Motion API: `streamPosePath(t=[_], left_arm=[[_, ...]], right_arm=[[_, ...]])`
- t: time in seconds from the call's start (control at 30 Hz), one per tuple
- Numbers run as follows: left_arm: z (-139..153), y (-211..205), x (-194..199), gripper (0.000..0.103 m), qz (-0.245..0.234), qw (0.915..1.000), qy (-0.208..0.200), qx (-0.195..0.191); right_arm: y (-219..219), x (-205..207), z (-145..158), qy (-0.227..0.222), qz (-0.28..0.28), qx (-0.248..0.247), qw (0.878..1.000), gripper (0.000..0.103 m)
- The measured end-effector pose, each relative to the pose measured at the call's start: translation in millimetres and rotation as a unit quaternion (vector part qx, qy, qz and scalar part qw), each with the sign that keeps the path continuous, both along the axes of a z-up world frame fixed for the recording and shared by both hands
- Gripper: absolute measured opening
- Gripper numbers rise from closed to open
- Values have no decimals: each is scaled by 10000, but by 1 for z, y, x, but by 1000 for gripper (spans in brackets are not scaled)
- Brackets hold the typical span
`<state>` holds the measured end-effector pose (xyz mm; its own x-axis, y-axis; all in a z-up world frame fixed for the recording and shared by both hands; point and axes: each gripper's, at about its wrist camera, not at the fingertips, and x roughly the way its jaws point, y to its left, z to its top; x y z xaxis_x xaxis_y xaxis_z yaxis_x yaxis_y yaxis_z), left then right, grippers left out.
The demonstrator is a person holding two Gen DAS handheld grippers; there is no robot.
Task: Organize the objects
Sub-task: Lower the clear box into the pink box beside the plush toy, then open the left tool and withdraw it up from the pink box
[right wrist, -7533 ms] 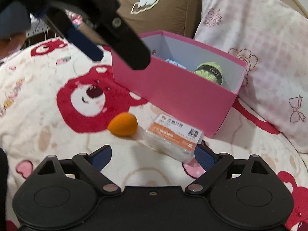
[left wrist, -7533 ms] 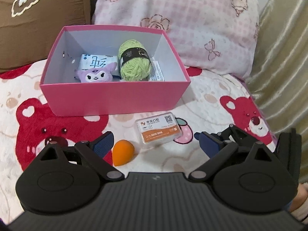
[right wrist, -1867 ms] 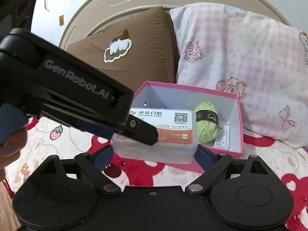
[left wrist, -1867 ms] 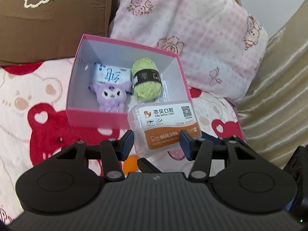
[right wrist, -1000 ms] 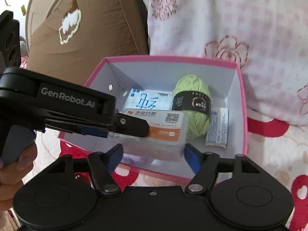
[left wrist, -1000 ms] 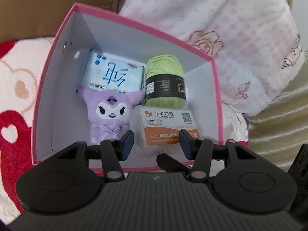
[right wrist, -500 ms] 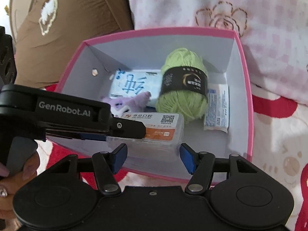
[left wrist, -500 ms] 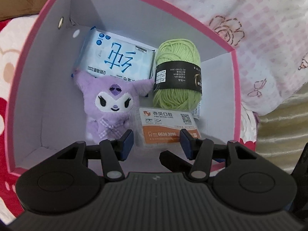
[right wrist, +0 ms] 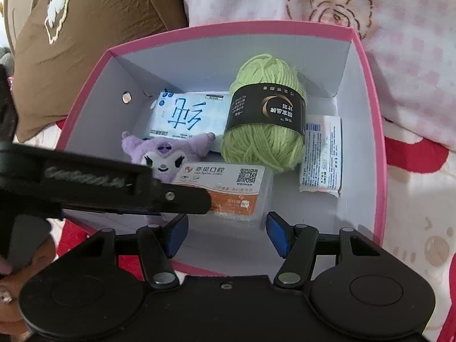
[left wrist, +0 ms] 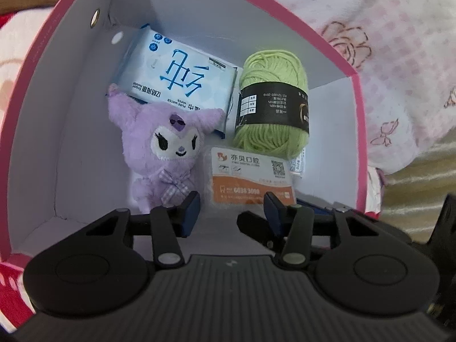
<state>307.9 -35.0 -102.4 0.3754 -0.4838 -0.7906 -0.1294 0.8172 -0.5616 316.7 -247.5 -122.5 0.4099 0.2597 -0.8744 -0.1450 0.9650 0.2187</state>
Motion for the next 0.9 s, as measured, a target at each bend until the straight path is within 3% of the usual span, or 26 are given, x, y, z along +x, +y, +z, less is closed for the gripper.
streamPosePath(t=[0.3,0.53,0.73,0.9], left_arm=[[-2,-5,-1,30,-62,9988,-265,395],[5,-5,-4,29,-199,9990,-273,291],[34,-5,-21,30,-454,9972,-493,323],[62,-9,-39,35,-699,9941,-688,469]], right_arm=[[-2,0,1,67,79,-154,9998,65],[-2,-12,19,-313,301,-187,9989,65],[-12,-38,47,-765,328,117,9965,66],[-10,-59,62,-1090,517,-3,9927,66]])
